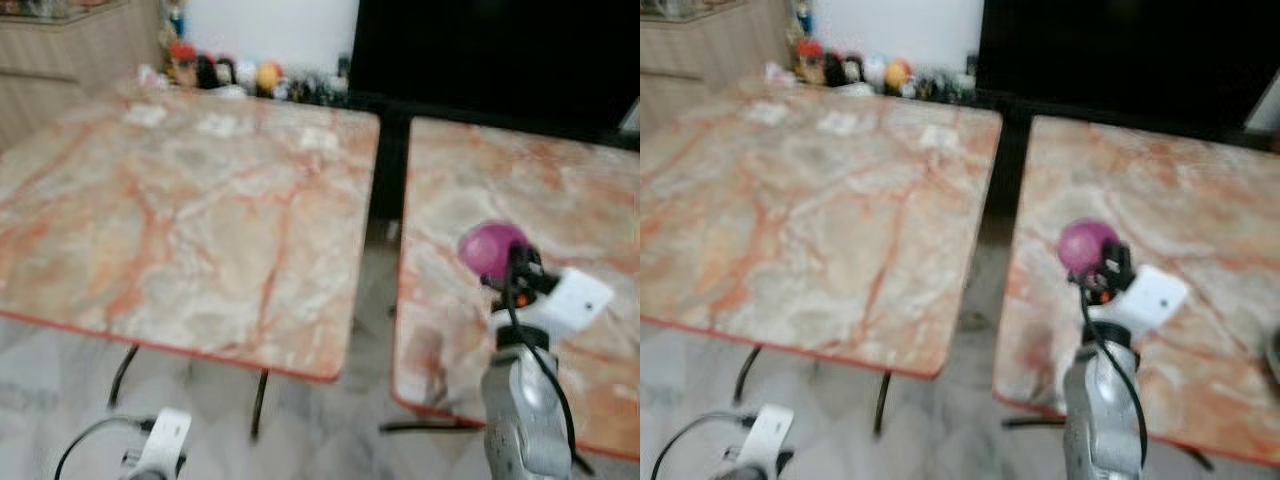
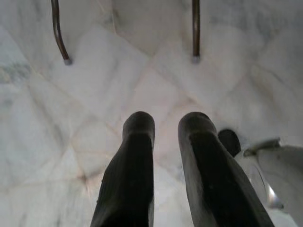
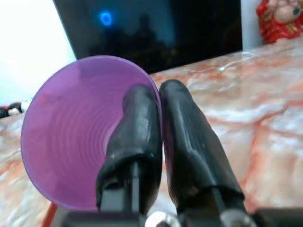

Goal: Setting the table

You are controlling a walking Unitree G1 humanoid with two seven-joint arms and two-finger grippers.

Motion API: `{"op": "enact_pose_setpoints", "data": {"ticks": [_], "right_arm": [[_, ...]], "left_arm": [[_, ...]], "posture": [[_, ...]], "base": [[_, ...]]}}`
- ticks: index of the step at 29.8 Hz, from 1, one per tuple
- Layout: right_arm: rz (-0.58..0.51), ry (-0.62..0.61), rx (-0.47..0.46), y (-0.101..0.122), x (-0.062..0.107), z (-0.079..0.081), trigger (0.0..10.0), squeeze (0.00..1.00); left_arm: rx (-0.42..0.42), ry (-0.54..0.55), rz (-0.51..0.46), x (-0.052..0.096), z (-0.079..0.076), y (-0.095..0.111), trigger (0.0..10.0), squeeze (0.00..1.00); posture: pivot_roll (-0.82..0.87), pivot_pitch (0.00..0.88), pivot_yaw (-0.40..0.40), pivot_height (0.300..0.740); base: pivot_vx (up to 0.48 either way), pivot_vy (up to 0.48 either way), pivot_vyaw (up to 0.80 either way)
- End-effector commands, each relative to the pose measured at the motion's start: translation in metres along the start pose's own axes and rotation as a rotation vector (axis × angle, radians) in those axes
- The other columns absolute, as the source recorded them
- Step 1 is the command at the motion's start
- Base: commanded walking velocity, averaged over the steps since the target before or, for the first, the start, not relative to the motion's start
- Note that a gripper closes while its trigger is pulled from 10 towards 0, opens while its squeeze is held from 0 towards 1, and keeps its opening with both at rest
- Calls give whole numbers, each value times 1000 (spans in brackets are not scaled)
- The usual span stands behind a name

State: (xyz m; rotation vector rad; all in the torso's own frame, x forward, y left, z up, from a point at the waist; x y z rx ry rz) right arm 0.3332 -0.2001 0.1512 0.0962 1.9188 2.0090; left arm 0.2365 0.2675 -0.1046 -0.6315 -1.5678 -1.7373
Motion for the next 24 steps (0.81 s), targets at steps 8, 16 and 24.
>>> {"op": "enact_pose_setpoints", "data": {"ticks": [8,16,24], "right_arm": [[1,-30,-21,0,0,-4,10000,0],[19,-76,11,-3,-6,-16,10000,0],[86,-114,14,-12,-23,-19,10000,0]], "left_arm": [[9,-15,1,0,-7,-1,10000,0],[18,-25,1,0,-9,-1,10000,0],[26,-27,4,0,-10,-2,10000,0]], "posture": [[143,0,-30,740],[132,0,-30,740],[132,0,-33,740]], "base": [[0,-407,0],[0,0,0],[0,0,0]]}}
Point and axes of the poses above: a point about 5 cm out from each wrist's last joint towards the gripper, its own x axis pointing back from the gripper into the wrist, its own y axis along the axis of the wrist's last joint, z = x × y, the point moved 6 cm from there along -x, pointing out of the wrist towards the gripper, and after that the axes turned 15 degrees about x, right-handed, at the moved point
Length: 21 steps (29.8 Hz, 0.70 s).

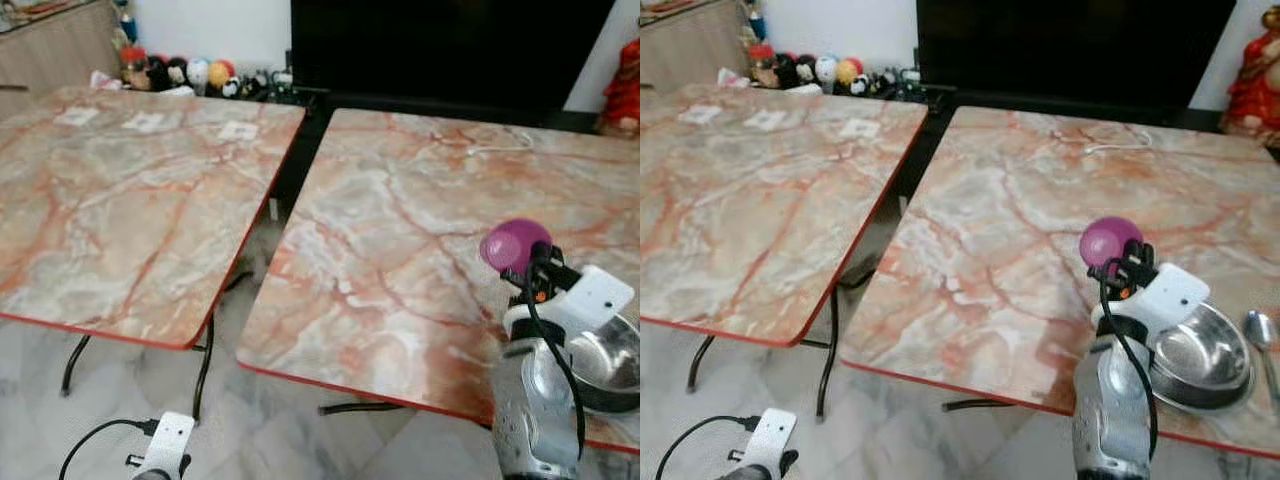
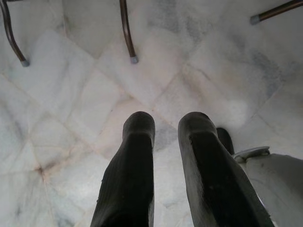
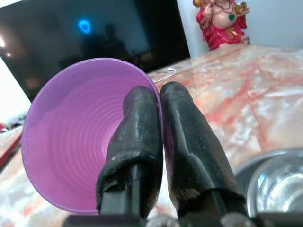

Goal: Setting the table

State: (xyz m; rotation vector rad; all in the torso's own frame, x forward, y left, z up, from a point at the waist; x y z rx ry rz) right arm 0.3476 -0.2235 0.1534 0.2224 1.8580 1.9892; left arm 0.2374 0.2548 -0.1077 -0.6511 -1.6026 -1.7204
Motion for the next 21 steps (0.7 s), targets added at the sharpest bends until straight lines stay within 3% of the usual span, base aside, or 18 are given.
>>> {"op": "enact_pose_setpoints", "data": {"ticks": [1,4,8,13,21], "right_arm": [[80,-8,35,-15,-7,1,10000,0],[101,0,33,-18,-15,5,10000,0],[207,-29,43,-30,-29,9,10000,0],[197,14,2,-16,-47,38,10000,0],[292,-45,46,-25,-48,40,10000,0]], "left_arm": [[10,3,5,0,3,-1,10000,0],[10,1,5,0,2,-1,10000,0],[9,-1,6,0,2,-1,10000,0],[19,8,3,0,2,-1,10000,0],[24,13,2,0,2,-1,10000,0]], "posture": [[132,0,-33,740],[126,0,-28,740],[126,0,-26,740],[137,0,-33,740],[137,0,-32,740]], "base": [[0,0,0],[0,0,0],[0,0,0],[0,0,0],[0,0,0]]}}
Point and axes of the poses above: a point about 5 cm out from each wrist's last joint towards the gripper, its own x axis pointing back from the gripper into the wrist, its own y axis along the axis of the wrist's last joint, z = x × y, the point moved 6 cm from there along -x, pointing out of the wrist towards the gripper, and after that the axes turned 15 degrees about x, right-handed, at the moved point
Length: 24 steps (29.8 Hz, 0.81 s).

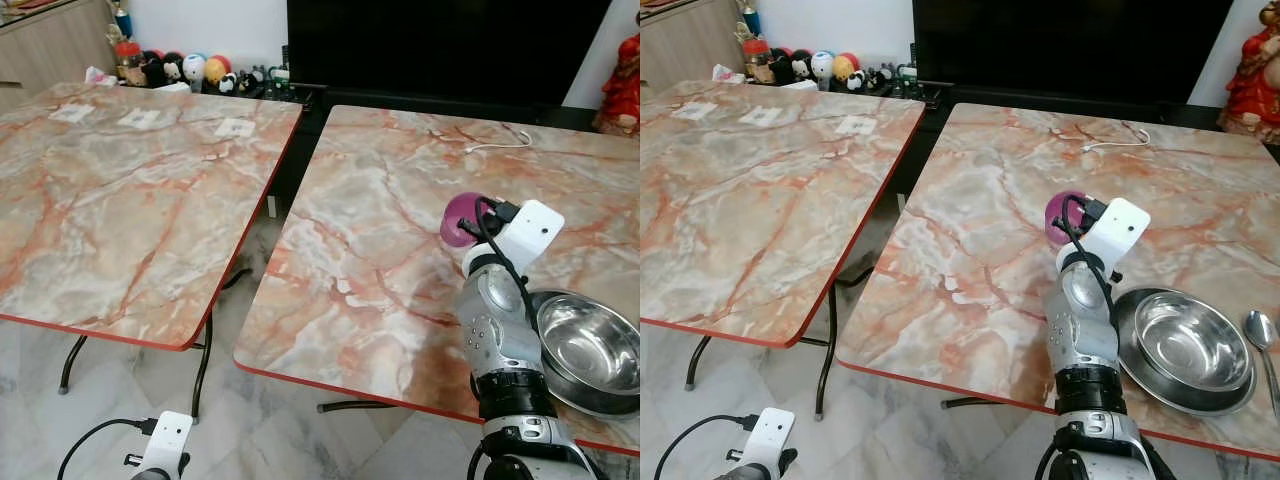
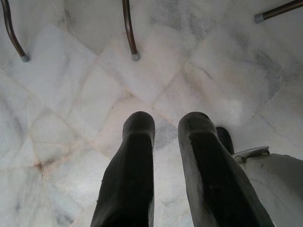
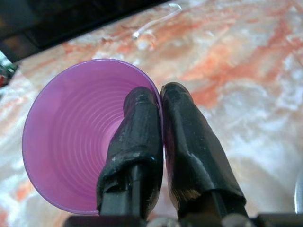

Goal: Setting the table

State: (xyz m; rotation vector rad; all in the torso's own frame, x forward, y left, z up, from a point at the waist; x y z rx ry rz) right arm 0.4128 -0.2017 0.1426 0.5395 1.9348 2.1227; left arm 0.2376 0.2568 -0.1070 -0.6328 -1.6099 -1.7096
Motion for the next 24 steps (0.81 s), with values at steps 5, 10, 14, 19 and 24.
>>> {"op": "enact_pose_setpoints", "data": {"ticks": [5,10,14,19,24], "right_arm": [[55,-110,3,-8,1,-17,10000,0],[70,-171,-13,-10,6,-25,10000,0],[99,-173,-18,-17,9,-23,10000,0],[133,-181,-15,-25,9,-23,10000,0],[157,-202,-25,-29,11,-28,10000,0]], "left_arm": [[7,3,4,0,0,0,10000,0],[7,4,3,0,1,0,10000,0],[6,4,4,0,1,0,10000,0],[5,3,4,0,1,0,10000,0],[6,3,3,0,1,1,10000,0]], "posture": [[131,0,-29,740],[133,0,-30,740],[129,2,-29,740],[129,2,-29,740],[133,8,-33,740]], "base": [[0,0,0],[0,0,0],[0,0,0],[0,0,0],[0,0,0]]}}
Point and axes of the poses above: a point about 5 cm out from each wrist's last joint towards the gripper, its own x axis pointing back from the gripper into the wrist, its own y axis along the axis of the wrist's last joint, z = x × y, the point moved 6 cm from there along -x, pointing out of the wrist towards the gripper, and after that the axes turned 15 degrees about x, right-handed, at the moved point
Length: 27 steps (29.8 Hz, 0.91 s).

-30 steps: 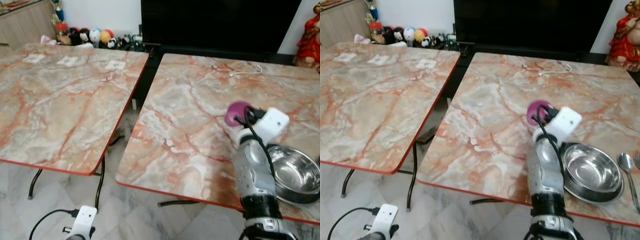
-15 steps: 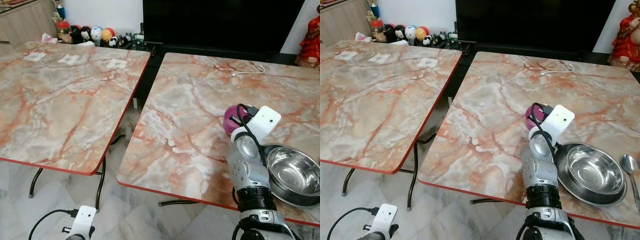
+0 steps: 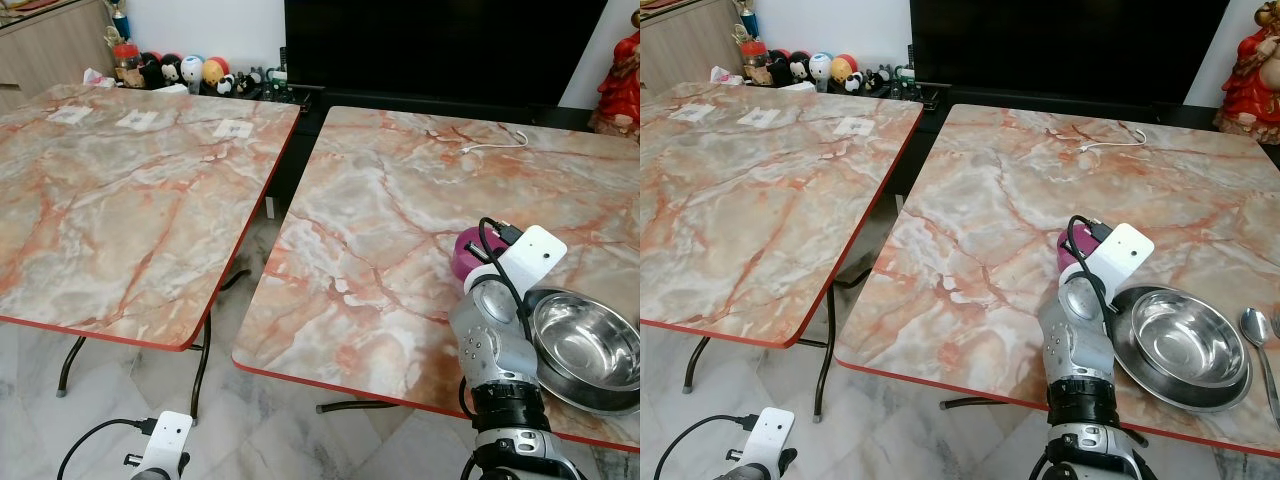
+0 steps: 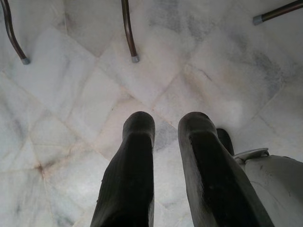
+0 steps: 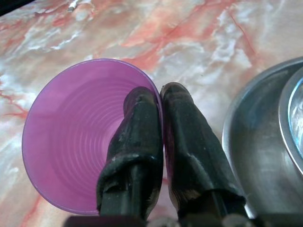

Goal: Setting the table

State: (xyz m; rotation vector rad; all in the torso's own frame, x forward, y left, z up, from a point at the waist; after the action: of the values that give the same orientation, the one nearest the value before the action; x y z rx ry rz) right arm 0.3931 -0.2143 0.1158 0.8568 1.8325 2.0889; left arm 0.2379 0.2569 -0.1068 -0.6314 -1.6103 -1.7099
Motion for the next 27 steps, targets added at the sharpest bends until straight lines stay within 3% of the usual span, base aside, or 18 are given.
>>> {"op": "enact_pose_setpoints", "data": {"ticks": [1,9,10,11,12,15,17,18,19,20,27], "right_arm": [[17,-30,-10,-3,0,-9,10000,0],[34,-37,-13,-9,1,-12,10000,0],[35,-35,-15,-9,1,-12,10000,125],[36,-33,-16,-9,1,-11,10000,125],[37,-33,-15,-9,1,-11,10000,529],[41,-28,-16,-10,1,-9,10000,604],[43,-28,-17,-10,1,-9,10000,545],[43,-28,-17,-10,1,-9,10000,424],[44,-27,-18,-10,2,-9,10000,114],[44,-26,-18,-10,2,-9,10000,0],[45,-21,-26,-10,2,-8,10000,0]], "left_arm": [[6,2,4,0,0,0,10000,0],[3,0,4,0,0,0,10000,0],[3,0,4,0,0,0,10000,0],[4,0,4,0,0,0,10000,0],[3,0,4,0,0,0,10000,0],[3,0,4,0,1,0,10000,0],[3,1,4,0,1,0,10000,0],[3,2,4,0,1,0,10000,0],[3,1,4,0,1,0,10000,0],[3,1,4,0,1,0,10000,0],[2,2,4,0,1,0,10000,0]], "posture": [[133,8,-33,740],[133,9,-33,740],[133,9,-33,740],[133,9,-33,740],[133,9,-32,740],[133,9,-32,740],[133,9,-32,740],[133,9,-32,740],[133,9,-32,740],[133,9,-32,740],[135,8,-33,740]], "base": [[0,0,0],[0,0,0],[0,0,0],[0,0,0],[0,0,0],[0,0,0],[0,0,0],[0,0,0],[0,0,0],[0,0,0],[0,0,0]]}}
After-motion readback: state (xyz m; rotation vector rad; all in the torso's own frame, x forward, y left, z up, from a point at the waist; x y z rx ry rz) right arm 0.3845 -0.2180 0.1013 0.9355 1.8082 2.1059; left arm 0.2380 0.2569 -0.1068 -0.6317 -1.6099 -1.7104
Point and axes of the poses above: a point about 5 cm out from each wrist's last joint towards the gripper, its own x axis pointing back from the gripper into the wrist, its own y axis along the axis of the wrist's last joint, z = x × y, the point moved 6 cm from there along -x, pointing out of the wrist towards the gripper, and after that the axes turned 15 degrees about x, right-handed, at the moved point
